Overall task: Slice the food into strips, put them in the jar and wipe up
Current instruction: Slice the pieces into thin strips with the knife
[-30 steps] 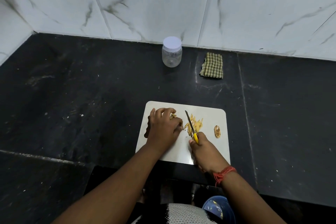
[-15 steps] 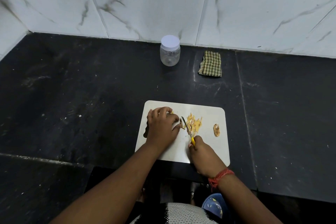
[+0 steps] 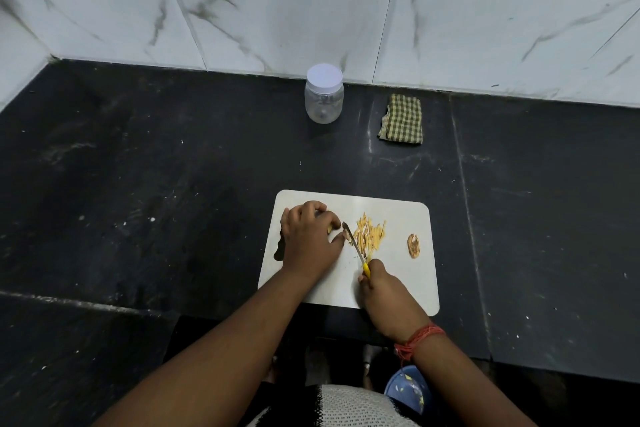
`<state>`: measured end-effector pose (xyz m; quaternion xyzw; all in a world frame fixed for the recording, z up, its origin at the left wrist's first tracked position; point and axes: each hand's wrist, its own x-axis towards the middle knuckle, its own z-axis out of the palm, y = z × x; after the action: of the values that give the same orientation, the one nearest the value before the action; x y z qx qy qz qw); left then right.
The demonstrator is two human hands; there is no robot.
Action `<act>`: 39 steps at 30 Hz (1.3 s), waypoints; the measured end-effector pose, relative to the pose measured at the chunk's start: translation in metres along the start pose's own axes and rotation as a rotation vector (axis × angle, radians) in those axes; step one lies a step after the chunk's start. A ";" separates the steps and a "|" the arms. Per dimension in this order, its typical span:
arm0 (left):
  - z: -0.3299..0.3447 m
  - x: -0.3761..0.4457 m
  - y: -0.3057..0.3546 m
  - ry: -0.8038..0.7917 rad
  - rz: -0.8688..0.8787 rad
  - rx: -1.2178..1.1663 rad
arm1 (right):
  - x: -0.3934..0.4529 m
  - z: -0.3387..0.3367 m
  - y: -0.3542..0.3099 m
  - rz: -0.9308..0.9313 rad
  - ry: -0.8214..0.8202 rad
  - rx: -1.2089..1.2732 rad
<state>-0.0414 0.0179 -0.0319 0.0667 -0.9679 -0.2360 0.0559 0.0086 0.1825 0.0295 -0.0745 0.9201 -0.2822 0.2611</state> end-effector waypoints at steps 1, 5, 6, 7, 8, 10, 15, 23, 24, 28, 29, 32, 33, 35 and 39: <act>0.000 0.000 0.000 -0.004 -0.002 0.001 | 0.001 0.000 0.000 -0.001 0.000 -0.001; -0.001 0.000 0.001 -0.015 -0.011 -0.003 | 0.007 -0.001 -0.002 -0.005 -0.009 -0.004; -0.001 0.000 0.001 -0.018 -0.013 -0.004 | 0.008 -0.001 -0.002 -0.003 -0.007 -0.007; -0.002 0.000 0.001 -0.020 -0.015 -0.003 | 0.010 -0.001 -0.002 -0.001 -0.001 -0.008; -0.002 0.000 0.002 -0.022 -0.017 -0.001 | 0.011 0.000 -0.002 0.003 0.005 -0.007; -0.002 0.001 0.001 -0.025 -0.022 0.001 | 0.012 0.001 -0.002 0.006 0.013 -0.015; -0.002 0.001 0.003 -0.042 -0.037 -0.002 | 0.013 0.004 -0.002 0.011 0.021 -0.045; -0.004 0.003 0.005 -0.064 -0.080 -0.049 | 0.019 0.001 -0.007 0.061 -0.103 -0.097; -0.005 0.003 0.006 -0.065 -0.084 -0.047 | 0.020 0.000 -0.008 0.061 -0.120 -0.112; -0.004 0.003 0.006 -0.067 -0.096 -0.041 | 0.023 -0.002 -0.006 0.038 -0.162 -0.136; -0.004 0.003 0.006 -0.068 -0.104 -0.044 | 0.024 -0.002 -0.005 0.041 -0.157 -0.115; -0.004 0.004 0.007 -0.065 -0.123 -0.054 | 0.025 0.000 -0.001 0.042 -0.134 -0.061; -0.004 0.004 0.007 -0.061 -0.126 -0.058 | 0.024 0.001 0.001 0.032 -0.134 -0.066; -0.004 0.004 0.007 -0.056 -0.128 -0.064 | 0.022 0.003 0.005 0.022 -0.131 -0.073; -0.003 0.003 0.007 -0.052 -0.138 -0.065 | 0.023 0.008 0.010 0.054 -0.137 -0.080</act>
<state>-0.0445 0.0225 -0.0258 0.1256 -0.9539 -0.2720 0.0165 -0.0065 0.1805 0.0078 -0.0790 0.9124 -0.2321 0.3276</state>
